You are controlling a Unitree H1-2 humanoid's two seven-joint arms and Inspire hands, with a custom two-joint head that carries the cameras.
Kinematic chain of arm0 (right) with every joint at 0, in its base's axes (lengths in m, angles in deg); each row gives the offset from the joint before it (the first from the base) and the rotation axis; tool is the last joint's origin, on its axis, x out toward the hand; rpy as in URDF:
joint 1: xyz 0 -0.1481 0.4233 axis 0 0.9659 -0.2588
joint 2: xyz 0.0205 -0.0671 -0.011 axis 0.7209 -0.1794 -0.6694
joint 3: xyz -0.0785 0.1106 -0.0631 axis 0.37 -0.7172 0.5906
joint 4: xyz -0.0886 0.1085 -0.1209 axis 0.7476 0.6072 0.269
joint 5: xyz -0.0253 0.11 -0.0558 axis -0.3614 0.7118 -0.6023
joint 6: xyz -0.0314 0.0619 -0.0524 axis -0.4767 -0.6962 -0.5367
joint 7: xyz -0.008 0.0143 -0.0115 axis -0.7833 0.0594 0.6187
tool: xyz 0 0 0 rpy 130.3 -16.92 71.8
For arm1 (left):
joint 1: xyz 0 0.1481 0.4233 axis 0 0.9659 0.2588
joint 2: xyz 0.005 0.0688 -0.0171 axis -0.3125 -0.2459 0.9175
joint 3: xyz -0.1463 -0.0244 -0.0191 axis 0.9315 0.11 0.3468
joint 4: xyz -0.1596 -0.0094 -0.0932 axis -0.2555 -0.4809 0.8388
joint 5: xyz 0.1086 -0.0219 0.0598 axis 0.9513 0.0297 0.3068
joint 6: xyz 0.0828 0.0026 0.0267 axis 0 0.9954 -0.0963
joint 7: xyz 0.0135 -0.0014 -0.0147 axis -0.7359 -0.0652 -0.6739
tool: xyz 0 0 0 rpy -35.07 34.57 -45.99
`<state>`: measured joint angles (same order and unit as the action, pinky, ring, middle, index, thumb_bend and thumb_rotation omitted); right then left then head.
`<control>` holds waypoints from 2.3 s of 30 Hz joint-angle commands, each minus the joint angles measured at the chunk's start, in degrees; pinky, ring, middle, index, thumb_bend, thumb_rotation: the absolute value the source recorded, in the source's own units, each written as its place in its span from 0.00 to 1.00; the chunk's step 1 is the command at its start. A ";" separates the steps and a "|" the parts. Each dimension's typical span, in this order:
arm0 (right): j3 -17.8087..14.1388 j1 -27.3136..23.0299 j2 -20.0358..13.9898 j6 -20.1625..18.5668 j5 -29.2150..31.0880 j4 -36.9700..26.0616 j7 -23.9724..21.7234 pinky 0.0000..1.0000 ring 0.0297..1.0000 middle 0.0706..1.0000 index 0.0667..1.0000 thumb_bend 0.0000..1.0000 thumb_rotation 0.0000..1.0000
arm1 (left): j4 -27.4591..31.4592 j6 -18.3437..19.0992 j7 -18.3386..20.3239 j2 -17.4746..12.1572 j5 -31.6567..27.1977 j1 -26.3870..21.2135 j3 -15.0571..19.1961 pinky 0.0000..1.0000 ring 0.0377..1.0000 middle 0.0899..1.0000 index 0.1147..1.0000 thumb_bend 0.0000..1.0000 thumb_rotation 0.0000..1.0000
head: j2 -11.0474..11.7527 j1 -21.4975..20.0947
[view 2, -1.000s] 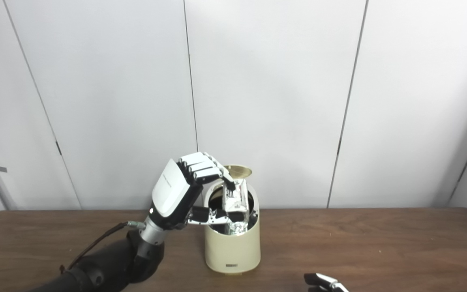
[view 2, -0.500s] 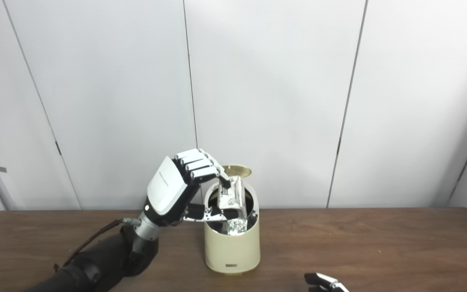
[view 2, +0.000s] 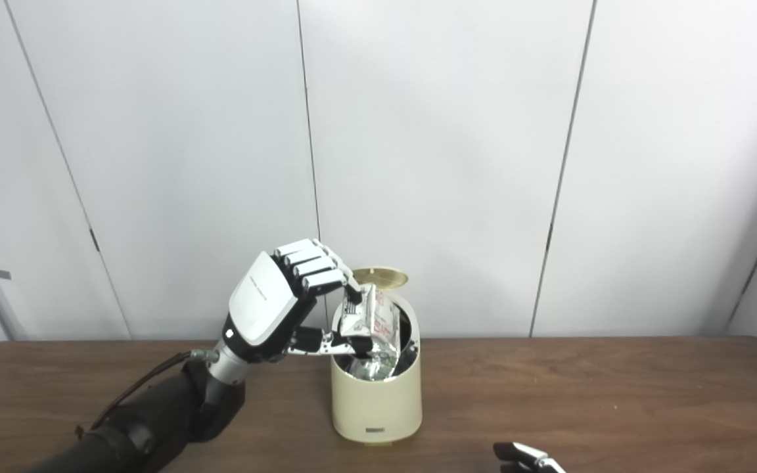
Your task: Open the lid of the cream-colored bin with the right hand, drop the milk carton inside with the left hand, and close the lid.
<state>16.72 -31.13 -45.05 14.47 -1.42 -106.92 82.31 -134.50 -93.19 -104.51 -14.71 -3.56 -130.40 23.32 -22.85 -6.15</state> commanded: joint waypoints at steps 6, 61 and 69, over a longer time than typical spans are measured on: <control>0.34 10.13 2.46 2.43 0.33 -2.71 1.36 0.52 0.64 0.68 0.67 0.26 0.17 | 0.32 0.94 -0.58 -1.31 3.58 -5.50 3.42 0.46 0.49 0.41 0.36 0.50 0.00 | -0.05 0.10; 0.49 9.95 1.94 1.13 -1.14 -3.32 0.80 0.52 0.65 0.68 0.67 0.27 0.16 | 5.11 0.92 8.80 -5.22 -9.96 -2.81 -0.21 0.60 0.66 0.69 0.74 1.00 0.58 | -0.55 0.44; 0.54 10.02 2.02 0.83 -1.30 -3.38 0.78 0.52 0.65 0.69 0.68 0.27 0.15 | 5.13 0.93 9.25 -5.18 -10.08 -2.64 0.22 0.57 0.65 0.69 0.72 1.00 0.56 | -0.58 0.43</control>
<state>16.71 -30.92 -45.02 14.09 -2.18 -106.92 82.52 -130.65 -93.02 -94.32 -17.76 -11.71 -129.27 21.97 -23.38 -5.71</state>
